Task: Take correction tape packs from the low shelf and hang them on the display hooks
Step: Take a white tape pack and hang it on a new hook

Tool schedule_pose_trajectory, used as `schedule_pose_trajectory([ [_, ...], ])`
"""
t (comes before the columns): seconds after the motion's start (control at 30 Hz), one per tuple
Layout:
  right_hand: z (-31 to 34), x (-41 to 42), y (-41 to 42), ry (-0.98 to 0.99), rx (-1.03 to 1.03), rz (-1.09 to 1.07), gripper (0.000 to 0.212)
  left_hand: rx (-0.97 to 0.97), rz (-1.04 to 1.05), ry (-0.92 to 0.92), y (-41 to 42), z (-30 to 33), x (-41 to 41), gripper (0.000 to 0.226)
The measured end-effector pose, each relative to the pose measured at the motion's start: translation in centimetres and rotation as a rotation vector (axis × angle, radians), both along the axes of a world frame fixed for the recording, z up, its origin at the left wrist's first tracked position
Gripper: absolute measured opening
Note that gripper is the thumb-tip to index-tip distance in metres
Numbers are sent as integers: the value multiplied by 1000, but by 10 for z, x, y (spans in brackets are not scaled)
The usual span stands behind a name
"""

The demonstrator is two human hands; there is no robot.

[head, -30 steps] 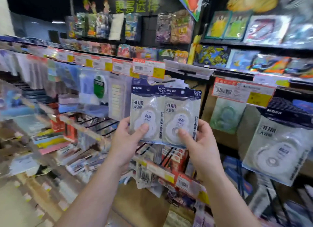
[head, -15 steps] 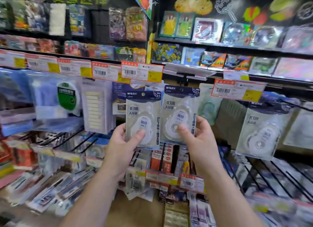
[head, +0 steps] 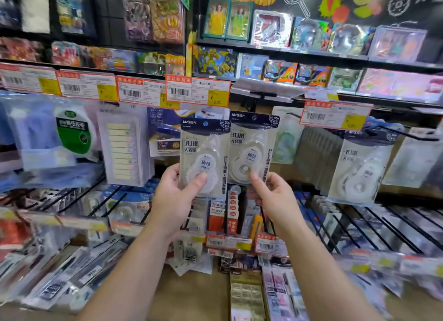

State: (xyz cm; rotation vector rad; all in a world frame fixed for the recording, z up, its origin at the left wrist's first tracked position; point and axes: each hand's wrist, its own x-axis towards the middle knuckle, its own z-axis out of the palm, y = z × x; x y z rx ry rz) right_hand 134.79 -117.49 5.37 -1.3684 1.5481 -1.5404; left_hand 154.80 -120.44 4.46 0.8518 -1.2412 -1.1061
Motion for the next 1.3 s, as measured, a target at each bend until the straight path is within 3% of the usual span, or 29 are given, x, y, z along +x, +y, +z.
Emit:
schedule_pose_trajectory([
  [0.2, 1, -14, -21, -4, -11, -6, 22, 28, -34, 53, -7, -2, -13, 46],
  [0.3, 2, -22, -34, 2, -7, -9, 25, 34, -29, 49, -12, -2, -16, 58],
  [0.6, 1, -35, -82, 71, 22, -5, 43, 13, 57, 49, -25, 2, -21, 54],
  [0.93, -1, -36, -129, -71, 32, 52, 37, 20, 128, 31, -33, -1, -21, 56],
  [1.3, -2, -41, -167, -175, 61, 15, 52, 17, 135, -7, -36, -3, -17, 48],
])
